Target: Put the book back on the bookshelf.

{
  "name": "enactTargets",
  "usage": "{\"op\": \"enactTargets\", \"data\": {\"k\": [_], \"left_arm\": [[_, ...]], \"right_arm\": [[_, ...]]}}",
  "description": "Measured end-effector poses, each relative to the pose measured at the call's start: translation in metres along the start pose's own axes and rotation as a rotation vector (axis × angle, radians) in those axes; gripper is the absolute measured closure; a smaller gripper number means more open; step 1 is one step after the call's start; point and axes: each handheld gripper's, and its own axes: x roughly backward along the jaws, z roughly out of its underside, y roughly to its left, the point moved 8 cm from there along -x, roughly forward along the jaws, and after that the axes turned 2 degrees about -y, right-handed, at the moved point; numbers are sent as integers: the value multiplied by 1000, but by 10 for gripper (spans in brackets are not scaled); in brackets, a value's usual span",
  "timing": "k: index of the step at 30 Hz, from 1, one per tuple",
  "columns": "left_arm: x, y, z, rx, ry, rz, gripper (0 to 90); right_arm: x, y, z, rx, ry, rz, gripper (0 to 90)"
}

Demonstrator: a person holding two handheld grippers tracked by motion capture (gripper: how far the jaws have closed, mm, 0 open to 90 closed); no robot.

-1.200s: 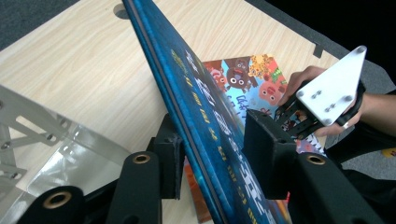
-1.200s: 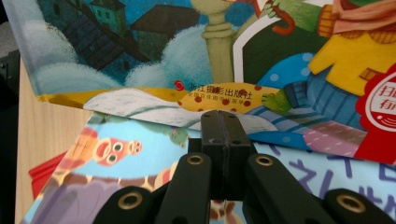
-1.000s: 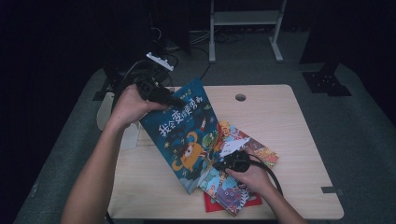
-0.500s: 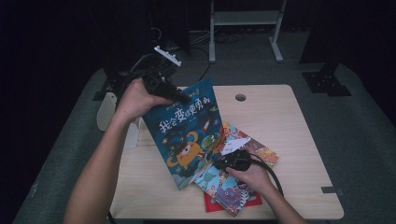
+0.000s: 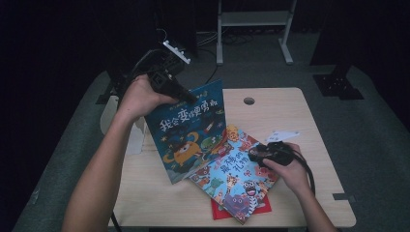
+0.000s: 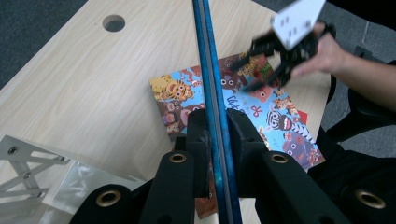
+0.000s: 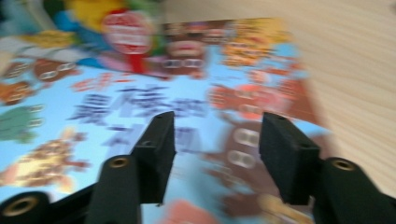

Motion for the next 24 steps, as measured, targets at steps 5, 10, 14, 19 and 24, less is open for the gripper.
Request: {"op": "enactTargets", "data": {"k": [5,10,14,19,24], "left_arm": [[3,-2,-1,-4,18,-12,809],[7,-5,-2,-8,23,-22,824],[9,-2,0,-2,36,-33,824],[15,-1,3,8,31,-42,824],[24,0,4,14,20,-47,824]], "right_arm": [[17,-42,10,-80,-31,88,342],[34,-82,24,-154,-61,193,262],[40,-109,39,-226,-45,274,233],[41,-131,53,-279,-40,356,213],[39,-143,64,-286,-14,402,184]]}}
